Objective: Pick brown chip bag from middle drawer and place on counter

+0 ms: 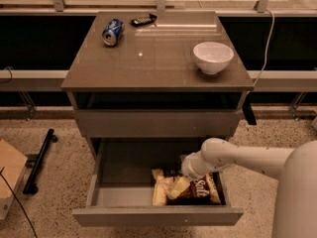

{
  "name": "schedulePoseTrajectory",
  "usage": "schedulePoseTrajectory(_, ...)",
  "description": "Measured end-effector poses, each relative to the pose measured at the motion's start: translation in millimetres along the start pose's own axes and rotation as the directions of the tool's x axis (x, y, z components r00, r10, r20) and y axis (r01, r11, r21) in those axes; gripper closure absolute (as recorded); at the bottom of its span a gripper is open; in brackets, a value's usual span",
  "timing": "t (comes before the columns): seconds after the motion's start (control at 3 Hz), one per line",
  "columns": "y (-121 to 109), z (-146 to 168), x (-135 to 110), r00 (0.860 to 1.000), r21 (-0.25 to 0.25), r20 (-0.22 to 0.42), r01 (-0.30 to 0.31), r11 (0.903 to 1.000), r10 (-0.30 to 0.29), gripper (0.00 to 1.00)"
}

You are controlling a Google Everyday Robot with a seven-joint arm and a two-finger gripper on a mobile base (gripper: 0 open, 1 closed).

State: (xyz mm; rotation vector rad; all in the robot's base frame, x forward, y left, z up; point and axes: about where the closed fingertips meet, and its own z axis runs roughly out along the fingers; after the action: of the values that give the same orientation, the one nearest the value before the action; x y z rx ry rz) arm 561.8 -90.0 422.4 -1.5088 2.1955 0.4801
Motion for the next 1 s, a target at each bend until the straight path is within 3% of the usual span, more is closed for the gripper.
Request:
schedulePoseTrajectory(0.33,-1,26,12,1.0,-0.06,-0.029,-0.014,0.9981,0.012,0.02)
schedulePoseTrajectory(1.0,7,45,23,0.997,-0.112,-0.082,-0.021,0.9935,0.012,0.48)
